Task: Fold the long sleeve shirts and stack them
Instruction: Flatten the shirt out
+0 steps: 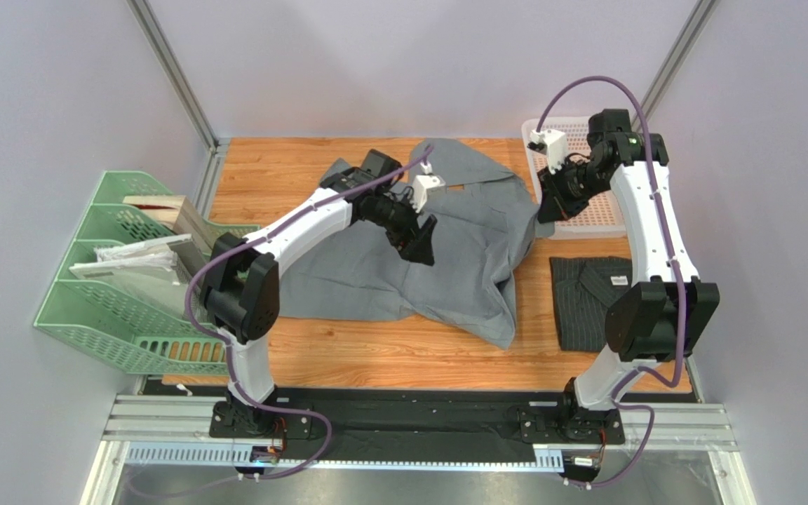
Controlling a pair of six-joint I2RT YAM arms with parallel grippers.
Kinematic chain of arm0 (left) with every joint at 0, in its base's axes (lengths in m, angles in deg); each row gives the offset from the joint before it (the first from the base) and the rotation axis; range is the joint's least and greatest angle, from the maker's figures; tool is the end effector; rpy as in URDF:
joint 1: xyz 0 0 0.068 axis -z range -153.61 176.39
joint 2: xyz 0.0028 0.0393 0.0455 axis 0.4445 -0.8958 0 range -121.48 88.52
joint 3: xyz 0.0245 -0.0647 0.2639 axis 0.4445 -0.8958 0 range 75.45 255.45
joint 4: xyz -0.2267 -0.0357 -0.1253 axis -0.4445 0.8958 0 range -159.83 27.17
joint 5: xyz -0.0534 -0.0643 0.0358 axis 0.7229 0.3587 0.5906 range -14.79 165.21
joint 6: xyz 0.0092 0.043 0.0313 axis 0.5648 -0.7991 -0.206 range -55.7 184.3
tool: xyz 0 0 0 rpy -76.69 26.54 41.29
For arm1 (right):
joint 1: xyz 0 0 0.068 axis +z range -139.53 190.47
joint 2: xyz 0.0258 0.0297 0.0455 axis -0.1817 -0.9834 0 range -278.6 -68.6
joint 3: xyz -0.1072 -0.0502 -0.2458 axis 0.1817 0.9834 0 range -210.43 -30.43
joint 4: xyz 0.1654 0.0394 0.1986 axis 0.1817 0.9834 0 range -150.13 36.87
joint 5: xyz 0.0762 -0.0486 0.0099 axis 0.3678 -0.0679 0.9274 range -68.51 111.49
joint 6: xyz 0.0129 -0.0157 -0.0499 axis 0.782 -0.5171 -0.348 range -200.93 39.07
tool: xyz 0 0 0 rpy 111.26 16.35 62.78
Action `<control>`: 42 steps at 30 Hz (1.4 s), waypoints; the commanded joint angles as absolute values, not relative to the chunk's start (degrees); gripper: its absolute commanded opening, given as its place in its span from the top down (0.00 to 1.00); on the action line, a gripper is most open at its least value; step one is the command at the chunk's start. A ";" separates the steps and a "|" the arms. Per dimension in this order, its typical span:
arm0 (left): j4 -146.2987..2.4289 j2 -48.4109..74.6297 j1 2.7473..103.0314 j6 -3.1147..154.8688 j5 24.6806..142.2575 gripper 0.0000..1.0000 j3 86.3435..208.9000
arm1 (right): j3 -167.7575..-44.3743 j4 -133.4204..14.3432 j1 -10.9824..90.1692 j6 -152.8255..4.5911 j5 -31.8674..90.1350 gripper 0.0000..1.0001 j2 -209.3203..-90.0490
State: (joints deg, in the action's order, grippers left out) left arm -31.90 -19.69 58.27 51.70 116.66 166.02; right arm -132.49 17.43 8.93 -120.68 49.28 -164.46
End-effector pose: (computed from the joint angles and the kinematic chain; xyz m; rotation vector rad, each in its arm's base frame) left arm 0.3366 -0.2371 0.2641 1.2055 2.1818 -1.0519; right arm 0.3180 0.0079 0.3623 -0.9634 2.4546 0.4575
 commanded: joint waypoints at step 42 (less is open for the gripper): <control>-74.48 -33.04 65.25 94.88 120.39 1.00 170.55 | -128.55 20.45 9.25 -119.68 45.05 1.00 -163.80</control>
State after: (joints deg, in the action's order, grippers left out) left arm -68.68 -32.82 69.37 90.03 120.35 167.24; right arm -133.67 15.70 12.44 -114.36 47.43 -168.20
